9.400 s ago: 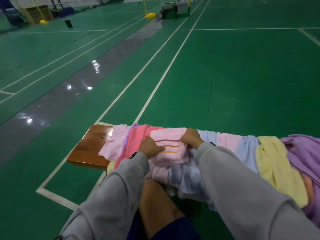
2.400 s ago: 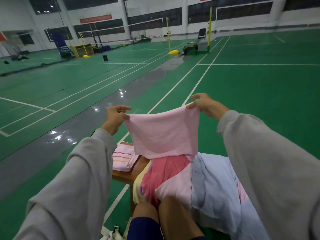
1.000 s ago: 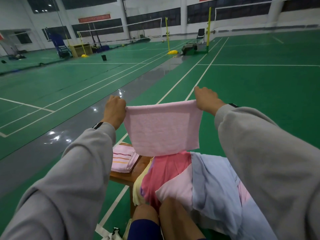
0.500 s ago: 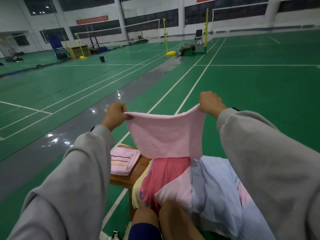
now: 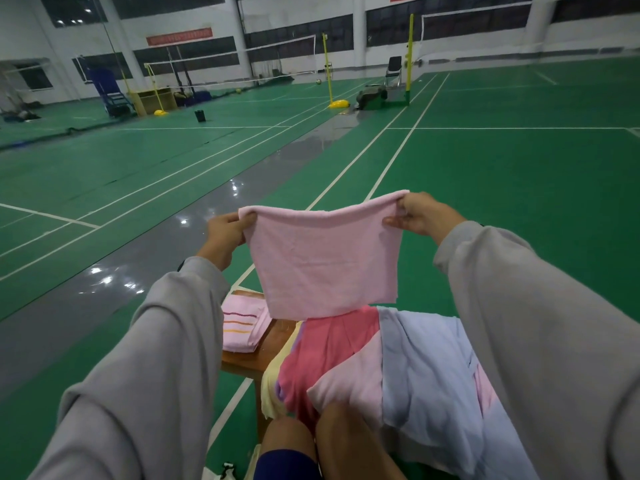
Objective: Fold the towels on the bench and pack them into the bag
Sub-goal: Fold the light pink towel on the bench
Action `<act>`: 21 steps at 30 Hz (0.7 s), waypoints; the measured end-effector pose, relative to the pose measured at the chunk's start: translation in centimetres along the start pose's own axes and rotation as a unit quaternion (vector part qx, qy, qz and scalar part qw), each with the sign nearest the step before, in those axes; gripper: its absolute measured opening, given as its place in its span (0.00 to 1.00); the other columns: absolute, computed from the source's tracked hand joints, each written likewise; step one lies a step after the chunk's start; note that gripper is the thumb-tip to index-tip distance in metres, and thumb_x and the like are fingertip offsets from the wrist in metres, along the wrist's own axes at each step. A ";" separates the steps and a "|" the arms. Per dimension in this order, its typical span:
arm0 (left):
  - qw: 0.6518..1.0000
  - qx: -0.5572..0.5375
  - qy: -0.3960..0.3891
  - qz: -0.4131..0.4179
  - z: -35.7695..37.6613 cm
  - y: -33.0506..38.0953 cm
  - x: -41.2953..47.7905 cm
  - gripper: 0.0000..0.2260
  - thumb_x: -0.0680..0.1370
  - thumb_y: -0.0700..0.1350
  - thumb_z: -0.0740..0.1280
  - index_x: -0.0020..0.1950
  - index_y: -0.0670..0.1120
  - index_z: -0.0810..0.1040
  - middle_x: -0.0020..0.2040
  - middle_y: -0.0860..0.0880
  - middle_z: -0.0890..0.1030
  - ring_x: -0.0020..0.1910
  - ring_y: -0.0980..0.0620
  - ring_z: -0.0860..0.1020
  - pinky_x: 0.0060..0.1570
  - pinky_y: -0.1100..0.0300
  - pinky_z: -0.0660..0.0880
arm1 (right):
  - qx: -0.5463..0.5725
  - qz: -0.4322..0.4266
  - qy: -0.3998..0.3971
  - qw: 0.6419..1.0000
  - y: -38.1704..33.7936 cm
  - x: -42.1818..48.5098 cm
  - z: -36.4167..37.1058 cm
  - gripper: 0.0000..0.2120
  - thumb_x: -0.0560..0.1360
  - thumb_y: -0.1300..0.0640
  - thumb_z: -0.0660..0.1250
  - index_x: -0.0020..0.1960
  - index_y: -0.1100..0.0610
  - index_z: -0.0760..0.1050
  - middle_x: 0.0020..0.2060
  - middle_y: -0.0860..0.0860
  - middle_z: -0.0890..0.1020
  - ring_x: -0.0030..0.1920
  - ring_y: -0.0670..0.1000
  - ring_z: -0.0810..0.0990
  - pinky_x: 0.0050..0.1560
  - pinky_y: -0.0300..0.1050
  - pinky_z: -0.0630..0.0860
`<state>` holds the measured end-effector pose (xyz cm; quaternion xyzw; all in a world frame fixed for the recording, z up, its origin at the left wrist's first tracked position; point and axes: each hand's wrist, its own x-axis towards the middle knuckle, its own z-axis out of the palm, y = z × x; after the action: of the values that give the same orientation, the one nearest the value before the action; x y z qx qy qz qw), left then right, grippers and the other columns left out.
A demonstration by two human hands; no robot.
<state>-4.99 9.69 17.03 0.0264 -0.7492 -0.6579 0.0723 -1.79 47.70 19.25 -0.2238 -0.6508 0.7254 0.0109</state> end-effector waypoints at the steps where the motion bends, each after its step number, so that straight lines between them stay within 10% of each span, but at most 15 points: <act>1: 1.000 -0.012 -0.002 -0.008 0.2 -0.2 0.1 0.19 0.79 0.44 0.73 0.66 0.35 0.79 0.56 0.40 0.83 0.52 0.41 0.82 0.58 0.46 0.81 | -0.005 -0.003 0.009 1.000 0.2 0.2 0.1 0.10 0.81 0.68 0.61 0.62 0.65 0.73 0.49 0.58 0.76 0.40 0.58 0.82 0.36 0.50 0.85; 7: 1.000 -0.018 0.015 -0.014 0.6 -1.2 0.3 0.21 0.79 0.48 0.73 0.65 0.34 0.79 0.54 0.42 0.83 0.54 0.41 0.82 0.51 0.50 0.82 | 0.005 -0.038 0.049 0.998 1.0 1.6 -0.1 0.17 0.79 0.62 0.71 0.63 0.69 0.71 0.52 0.60 0.79 0.31 0.52 0.81 0.28 0.40 0.80; 14: 1.000 0.000 0.022 0.010 0.6 -1.9 1.5 0.04 0.78 0.37 0.73 0.51 0.43 0.84 0.48 0.44 0.85 0.51 0.43 0.82 0.60 0.43 0.80 | -0.038 -0.043 0.070 0.996 1.3 3.1 0.2 0.13 0.81 0.72 0.56 0.64 0.70 0.71 0.58 0.61 0.75 0.36 0.55 0.82 0.27 0.40 0.80; 21: 1.000 -0.004 0.016 0.011 1.1 -1.8 2.0 0.07 0.78 0.34 0.71 0.50 0.46 0.84 0.49 0.45 0.84 0.51 0.43 0.81 0.59 0.45 0.80 | -0.108 -0.044 0.108 0.987 1.7 4.5 0.8 0.15 0.83 0.66 0.48 0.67 0.65 0.66 0.48 0.59 0.77 0.28 0.53 0.81 0.25 0.43 0.79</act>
<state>-7.25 10.27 15.30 0.0287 -0.7453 -0.6598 0.0917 -5.64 48.05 16.28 -0.2715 -0.7295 0.6214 0.0891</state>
